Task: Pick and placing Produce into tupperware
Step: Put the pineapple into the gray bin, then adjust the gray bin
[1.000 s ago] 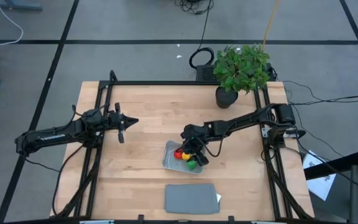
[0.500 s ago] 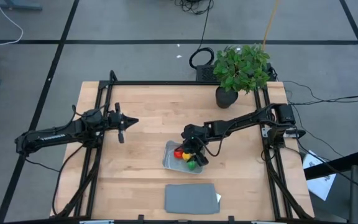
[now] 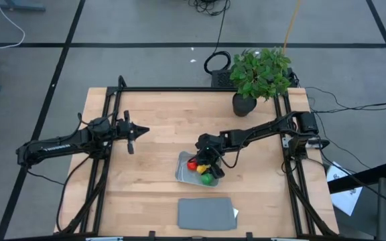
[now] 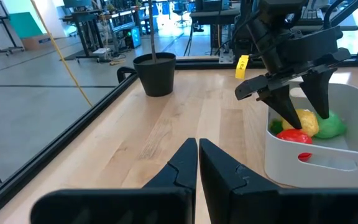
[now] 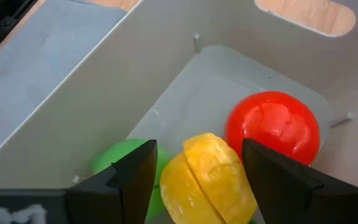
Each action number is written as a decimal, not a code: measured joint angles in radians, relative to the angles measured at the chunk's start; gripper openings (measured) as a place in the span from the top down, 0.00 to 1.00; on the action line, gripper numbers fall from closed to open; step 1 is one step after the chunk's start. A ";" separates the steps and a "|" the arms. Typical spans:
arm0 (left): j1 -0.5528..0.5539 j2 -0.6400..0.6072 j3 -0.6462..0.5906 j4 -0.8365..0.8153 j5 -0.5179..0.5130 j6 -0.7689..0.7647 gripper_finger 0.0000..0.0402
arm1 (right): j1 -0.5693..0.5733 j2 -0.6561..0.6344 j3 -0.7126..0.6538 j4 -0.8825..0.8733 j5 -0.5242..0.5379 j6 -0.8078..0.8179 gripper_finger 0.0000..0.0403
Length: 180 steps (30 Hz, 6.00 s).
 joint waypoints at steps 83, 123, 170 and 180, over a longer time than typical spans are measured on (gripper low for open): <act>0.001 0.000 0.000 -0.011 -0.003 -0.023 0.95 | 0.012 -1.022 -0.985 0.822 0.524 0.250 1.00; -0.062 0.314 0.000 0.249 0.024 -0.134 0.95 | 0.011 -1.107 -1.102 0.927 0.549 0.225 1.00; -0.186 1.251 0.302 0.675 0.001 -0.103 0.95 | 0.013 -1.107 -1.103 0.904 0.546 0.229 1.00; -0.244 1.284 0.331 0.677 0.008 -0.106 0.95 | 0.013 -1.107 -1.103 0.904 0.546 0.229 1.00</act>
